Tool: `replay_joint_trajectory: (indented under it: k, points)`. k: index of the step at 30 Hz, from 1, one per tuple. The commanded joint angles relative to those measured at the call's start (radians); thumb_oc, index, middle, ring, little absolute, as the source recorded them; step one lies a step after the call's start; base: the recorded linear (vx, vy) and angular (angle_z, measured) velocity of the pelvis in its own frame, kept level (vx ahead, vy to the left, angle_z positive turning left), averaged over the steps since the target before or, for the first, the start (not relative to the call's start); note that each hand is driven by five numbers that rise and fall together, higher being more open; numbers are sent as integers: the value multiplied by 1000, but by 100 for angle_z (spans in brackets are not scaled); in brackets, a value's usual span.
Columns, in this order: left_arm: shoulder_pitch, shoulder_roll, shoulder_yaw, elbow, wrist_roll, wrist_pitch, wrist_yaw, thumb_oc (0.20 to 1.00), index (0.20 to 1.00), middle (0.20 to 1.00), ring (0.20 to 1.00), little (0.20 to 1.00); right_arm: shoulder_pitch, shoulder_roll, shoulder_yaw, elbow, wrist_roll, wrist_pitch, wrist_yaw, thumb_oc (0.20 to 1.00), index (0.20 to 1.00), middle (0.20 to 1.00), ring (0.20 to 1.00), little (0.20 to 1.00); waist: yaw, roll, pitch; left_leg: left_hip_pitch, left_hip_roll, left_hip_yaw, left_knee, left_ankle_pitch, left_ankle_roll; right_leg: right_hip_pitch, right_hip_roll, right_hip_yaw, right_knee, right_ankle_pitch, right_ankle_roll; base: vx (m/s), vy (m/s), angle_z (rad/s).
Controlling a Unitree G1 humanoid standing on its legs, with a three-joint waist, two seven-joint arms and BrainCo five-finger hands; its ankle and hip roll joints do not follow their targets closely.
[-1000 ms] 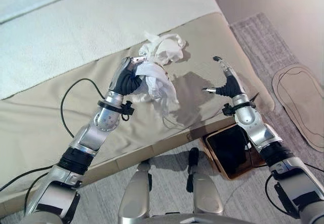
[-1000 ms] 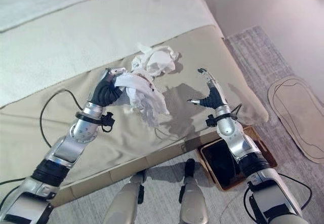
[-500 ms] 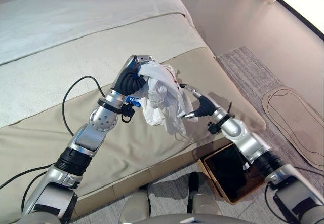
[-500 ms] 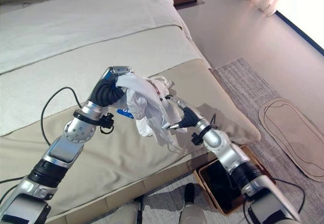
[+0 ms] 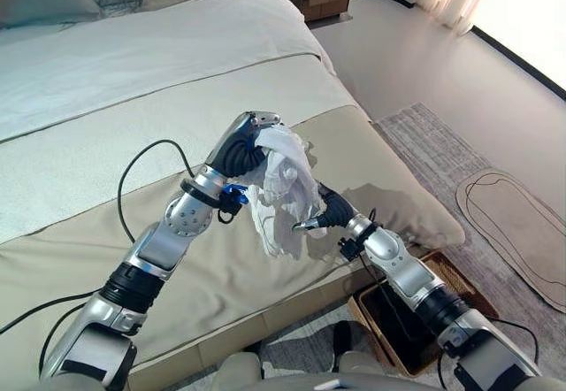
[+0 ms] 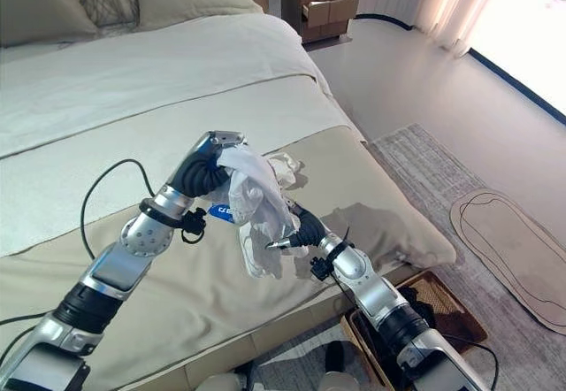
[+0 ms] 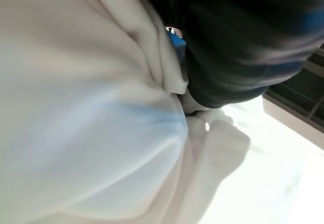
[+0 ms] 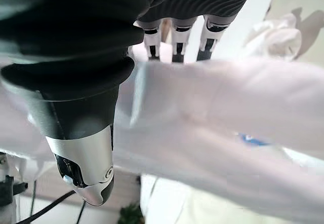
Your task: Pick up clothes into the bucket
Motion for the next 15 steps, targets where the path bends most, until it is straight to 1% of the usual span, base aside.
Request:
replay_joint_trajectory:
  k: [1,3,4,6,7,10,15]
  points:
    - [-28,-27,-2,-63,-4,-29,17,200,200,200,200,200,-30,60,22,-18,38,-26,-47,1000,1000,1000,1000,1000,19,-26,-52,17,-5,53,64,-86,12,-18,-25,-18,56,-7,41,0,0,0]
    - [-25,-45,-9,-83,-7,-16,33,200,200,200,200,200,-38,104,21,15,12,-17,-110,1000,1000,1000,1000,1000,20,-23,-54,18,-6,53,62,-86,14,-17,-24,-16,55,-5,40,3,-2,-4]
    - [-25,-45,-9,-83,-7,-15,33,200,200,200,200,200,-39,106,21,16,11,-17,-111,1000,1000,1000,1000,1000,20,-24,-54,18,-6,53,62,-86,14,-17,-24,-16,54,-5,40,0,2,-3]
    - [-21,-68,-19,-97,-20,-3,52,200,200,200,200,200,-46,132,26,21,-21,-12,-160,1000,1000,1000,1000,1000,21,-20,-55,19,-7,55,63,-87,15,-16,-25,-16,54,-5,39,0,0,0]
    - [-21,-68,-19,-97,-20,-2,52,200,200,200,200,200,-46,133,26,22,-22,-12,-160,1000,1000,1000,1000,1000,21,-20,-55,19,-7,55,63,-87,15,-16,-25,-16,54,-4,39,0,0,0]
    - [-14,-101,-31,-126,-59,5,61,200,200,200,200,200,-63,162,46,30,-19,-2,-175,1000,1000,1000,1000,1000,23,-18,-54,18,-9,53,64,-86,16,-17,-24,-16,54,-4,38,0,0,0]
    - [-14,-124,-46,-137,-101,11,59,200,200,200,200,200,-81,175,64,32,-11,5,-182,1000,1000,1000,1000,1000,27,-20,-53,17,-8,52,66,-85,16,-13,-24,-19,55,-6,35,0,0,0]
